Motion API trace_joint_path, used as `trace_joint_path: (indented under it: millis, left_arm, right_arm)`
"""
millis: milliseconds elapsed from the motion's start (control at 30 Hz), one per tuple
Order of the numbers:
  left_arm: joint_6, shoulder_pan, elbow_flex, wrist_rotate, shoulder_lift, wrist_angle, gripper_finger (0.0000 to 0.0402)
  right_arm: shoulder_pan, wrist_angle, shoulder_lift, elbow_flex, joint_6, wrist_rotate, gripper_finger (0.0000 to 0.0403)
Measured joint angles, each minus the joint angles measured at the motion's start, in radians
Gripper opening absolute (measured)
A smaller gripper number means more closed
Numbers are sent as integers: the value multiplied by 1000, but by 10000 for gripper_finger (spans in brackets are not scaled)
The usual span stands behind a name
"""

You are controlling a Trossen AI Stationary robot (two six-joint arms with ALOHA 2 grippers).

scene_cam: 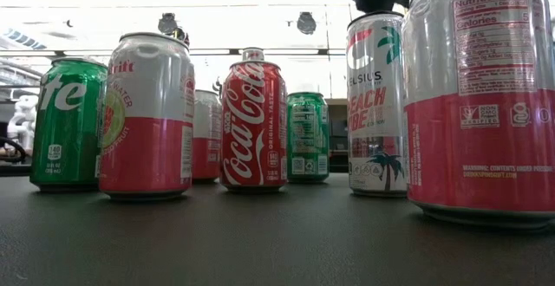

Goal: Place canned beverage on shelf
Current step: Put the top white pink soda can aligned with the other white pink soda can on the shelf

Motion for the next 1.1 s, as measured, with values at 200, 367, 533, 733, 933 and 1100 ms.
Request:
trace_joint_path:
  millis: [200,367,533,733,933,1100]
  left_arm:
    - [-6,0,0,-17,0,4,292]
    - [-7,-2,0,-27,0,4,292]
    - [-6,-2,0,-50,0,4,292]
    - [-6,-1,0,-51,0,5,292]
    - [-5,-1,0,-51,0,5,292]
    - [-5,-1,0,-62,0,5,292]
  right_arm:
    - [-36,35,3,-59,-92,-35,350]
    - [-47,71,2,-100,-120,-62,350]
    - [-51,163,2,-156,-128,-93,350]
    - [-51,193,3,-213,-109,-105,342]
    - [-51,209,3,-261,-117,-110,322]
    - [-51,222,3,-287,-121,-112,299]
